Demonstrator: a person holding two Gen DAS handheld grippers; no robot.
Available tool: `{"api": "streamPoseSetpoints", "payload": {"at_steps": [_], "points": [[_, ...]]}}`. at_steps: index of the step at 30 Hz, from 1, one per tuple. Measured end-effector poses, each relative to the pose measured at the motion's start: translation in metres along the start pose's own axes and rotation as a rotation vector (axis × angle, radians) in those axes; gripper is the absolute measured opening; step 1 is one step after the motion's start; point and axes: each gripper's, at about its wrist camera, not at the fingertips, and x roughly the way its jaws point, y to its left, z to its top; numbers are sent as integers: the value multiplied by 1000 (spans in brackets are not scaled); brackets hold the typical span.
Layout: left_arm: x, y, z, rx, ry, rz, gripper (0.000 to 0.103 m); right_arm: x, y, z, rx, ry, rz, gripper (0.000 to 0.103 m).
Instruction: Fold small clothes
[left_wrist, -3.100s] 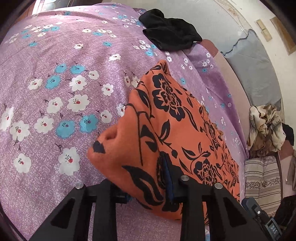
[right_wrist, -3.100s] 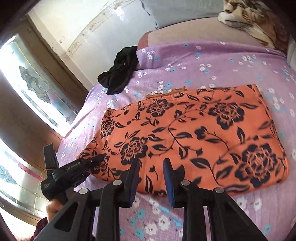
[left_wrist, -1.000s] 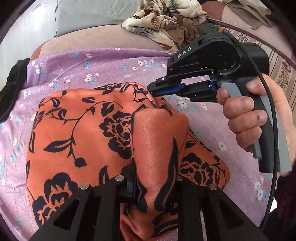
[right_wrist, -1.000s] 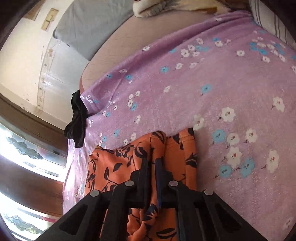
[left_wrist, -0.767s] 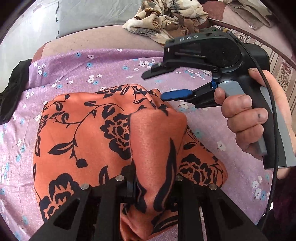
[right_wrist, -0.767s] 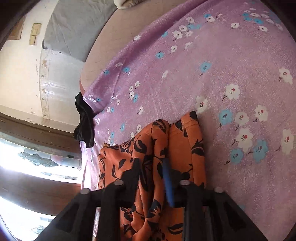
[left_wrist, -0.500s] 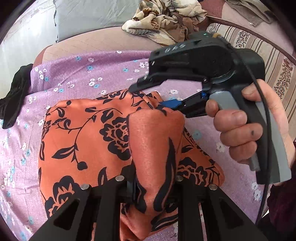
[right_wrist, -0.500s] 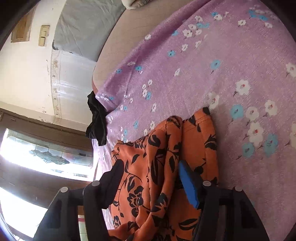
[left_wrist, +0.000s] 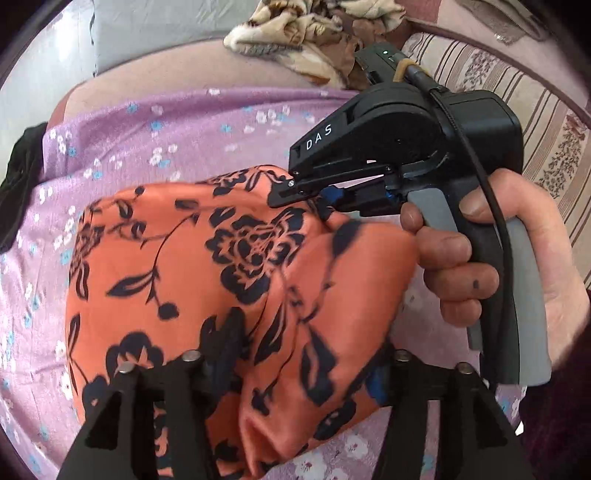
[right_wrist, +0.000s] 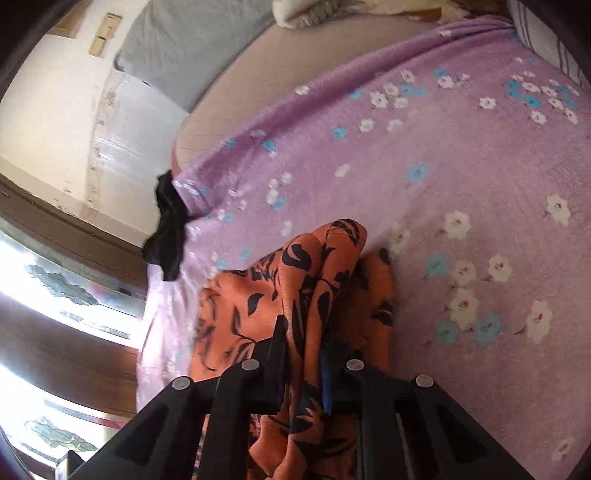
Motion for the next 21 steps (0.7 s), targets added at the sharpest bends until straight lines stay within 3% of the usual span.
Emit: {"api": "streamPoseSetpoints", "payload": {"at_steps": [2,4,7,9,12,16,18,21], "points": [[-16,1,-18,43,-24,-6,62,21,-16,-4,38,76,-65,24],[-46,5,-34,93,-70,-33,63,14,-19,0,76,70,-45,27],[-86,26,-53,109,-165,-9,79,-22,1,7,9,-29,-112,28],[-98,50,-59,74,-190,46,80,-44,16,4,-44,-80,-125,28],[-89,92,-65,-41,-163,105,80,-62,44,-16,-139,-71,-76,28],[-55,124,-73,-146,-13,118,83,-59,70,-57,-219,-3,-51,28],[-51,130,-77,-182,17,82,83,-45,66,-71,-219,57,-121,28],[-49,130,-80,-150,31,88,83,-23,28,-96,-134,155,-224,29]]}}
